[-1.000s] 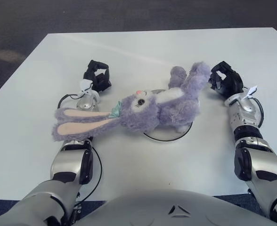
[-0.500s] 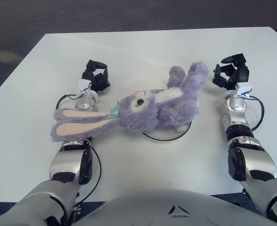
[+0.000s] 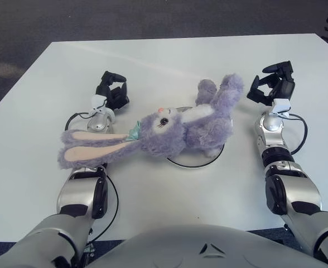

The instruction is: Put the doll into the plate.

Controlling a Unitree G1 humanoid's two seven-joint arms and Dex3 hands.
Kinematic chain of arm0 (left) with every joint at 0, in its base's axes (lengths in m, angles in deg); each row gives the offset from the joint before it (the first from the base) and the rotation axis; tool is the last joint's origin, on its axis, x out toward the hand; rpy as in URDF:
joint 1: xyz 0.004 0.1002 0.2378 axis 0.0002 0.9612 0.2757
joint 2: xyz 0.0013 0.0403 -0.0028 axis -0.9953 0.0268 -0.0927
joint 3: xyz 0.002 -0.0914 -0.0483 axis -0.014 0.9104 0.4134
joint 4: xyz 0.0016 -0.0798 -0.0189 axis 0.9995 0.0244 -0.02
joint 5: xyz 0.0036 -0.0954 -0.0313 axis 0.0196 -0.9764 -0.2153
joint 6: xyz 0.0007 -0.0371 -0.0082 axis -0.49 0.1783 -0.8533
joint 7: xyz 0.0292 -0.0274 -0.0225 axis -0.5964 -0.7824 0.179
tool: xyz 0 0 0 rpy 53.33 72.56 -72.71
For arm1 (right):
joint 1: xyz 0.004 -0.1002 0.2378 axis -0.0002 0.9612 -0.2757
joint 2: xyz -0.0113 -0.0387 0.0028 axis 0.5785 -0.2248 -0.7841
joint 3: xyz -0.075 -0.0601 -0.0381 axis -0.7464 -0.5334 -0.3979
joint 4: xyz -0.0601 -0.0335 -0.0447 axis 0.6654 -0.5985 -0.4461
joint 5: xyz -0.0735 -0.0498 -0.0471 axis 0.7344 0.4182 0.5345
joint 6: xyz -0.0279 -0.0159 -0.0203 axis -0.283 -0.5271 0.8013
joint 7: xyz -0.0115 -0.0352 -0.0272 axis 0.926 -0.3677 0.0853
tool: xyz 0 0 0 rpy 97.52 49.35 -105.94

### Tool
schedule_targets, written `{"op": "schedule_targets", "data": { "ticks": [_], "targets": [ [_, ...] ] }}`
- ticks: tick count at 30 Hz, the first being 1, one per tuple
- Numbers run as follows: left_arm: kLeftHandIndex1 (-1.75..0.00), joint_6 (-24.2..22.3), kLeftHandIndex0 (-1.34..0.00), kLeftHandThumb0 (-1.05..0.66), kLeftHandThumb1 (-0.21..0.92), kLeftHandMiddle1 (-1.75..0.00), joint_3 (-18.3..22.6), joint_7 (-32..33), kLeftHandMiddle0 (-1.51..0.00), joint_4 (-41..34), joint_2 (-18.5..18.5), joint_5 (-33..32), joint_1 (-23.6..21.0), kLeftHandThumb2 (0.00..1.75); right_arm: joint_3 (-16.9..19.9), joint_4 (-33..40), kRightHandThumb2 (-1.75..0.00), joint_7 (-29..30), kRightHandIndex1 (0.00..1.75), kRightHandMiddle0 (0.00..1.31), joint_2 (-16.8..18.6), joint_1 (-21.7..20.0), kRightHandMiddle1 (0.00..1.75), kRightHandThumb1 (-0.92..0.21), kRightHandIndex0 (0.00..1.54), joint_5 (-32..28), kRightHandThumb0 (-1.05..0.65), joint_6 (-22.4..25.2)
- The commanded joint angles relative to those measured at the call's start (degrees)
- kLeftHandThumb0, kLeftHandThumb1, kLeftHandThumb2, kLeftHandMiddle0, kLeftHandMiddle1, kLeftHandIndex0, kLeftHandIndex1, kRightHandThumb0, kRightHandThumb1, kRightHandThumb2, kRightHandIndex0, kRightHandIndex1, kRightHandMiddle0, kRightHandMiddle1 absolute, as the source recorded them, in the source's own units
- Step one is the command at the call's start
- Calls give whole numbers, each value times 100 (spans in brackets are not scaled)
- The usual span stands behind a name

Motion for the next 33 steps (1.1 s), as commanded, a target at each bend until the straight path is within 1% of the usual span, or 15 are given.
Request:
{"op": "schedule_targets", "data": {
  "ticks": [1,4,7,12,15,16,18,20,21,22,24,25,27,31,33],
  "targets": [
    [-175,-16,-31,-37,72,-175,-42,-60,-94,272,163,-19,497,79,-365,-387,-166,214,175,60,393,873,174,-2,83,449,-1,-102],
    [-175,-36,-31,-37,72,-175,-49,-62,-94,259,159,-9,501,79,-552,-359,-172,418,175,65,262,890,173,3,88,757,-1,-95],
    [-175,-51,-31,-37,72,-175,-63,-70,-94,251,149,7,506,79,-672,-338,-174,520,175,68,181,900,171,6,89,923,-1,-41],
    [-175,-74,-31,-37,72,-175,-81,-89,-94,239,145,20,518,79,-731,-348,-175,436,175,73,132,908,166,8,91,929,-1,-10],
    [-175,-69,-31,-37,72,-175,-104,-111,-94,230,132,43,531,79,-614,-438,-175,-259,175,75,178,887,165,9,90,479,-1,59],
    [-175,-56,-31,-37,72,-175,-115,-117,-95,227,125,57,536,79,-518,-494,-175,-735,175,75,209,855,165,9,90,180,-1,166],
    [-175,-33,-32,-38,72,-175,-128,-125,-96,224,115,70,546,80,-378,-556,-175,-1394,175,77,245,813,162,10,91,-224,-1,335],
    [-175,-15,-32,-38,72,-175,-137,-135,-96,218,109,73,556,80,-271,-569,-175,-1878,175,79,262,789,160,11,91,-511,-1,477],
    [-175,-9,-32,-38,71,-175,-140,-138,-96,214,107,73,560,81,-229,-566,-162,-2067,175,74,266,781,165,-2,104,-622,-19,535],
    [-175,-2,-32,-38,71,-175,-144,-142,-96,211,105,73,564,81,-195,-555,-153,-2231,175,71,270,776,169,-11,113,-721,-30,582],
    [-175,15,-32,-38,71,-175,-145,-164,-96,218,97,64,574,81,-138,-542,-144,-2498,175,67,280,775,172,-20,121,-874,-39,640],
    [-175,23,-32,-38,71,-175,-145,-173,-95,224,93,60,579,81,-119,-538,-140,-2579,175,66,285,778,173,-24,123,-918,-43,654],
    [-175,22,-32,-38,71,-175,-141,-198,-95,236,83,47,581,82,-74,-527,-136,-2755,175,64,288,777,174,-28,125,-1021,-45,663],
    [-175,15,-32,-38,71,-175,-130,-224,-94,257,65,36,570,82,-11,-521,-127,-2949,175,58,294,764,174,-35,125,-1123,-46,685],
    [-175,7,-32,-38,71,-175,-131,-220,-94,263,60,44,568,81,14,-527,-125,-3013,175,57,294,758,175,-37,125,-1157,-46,696]
  ]
}}
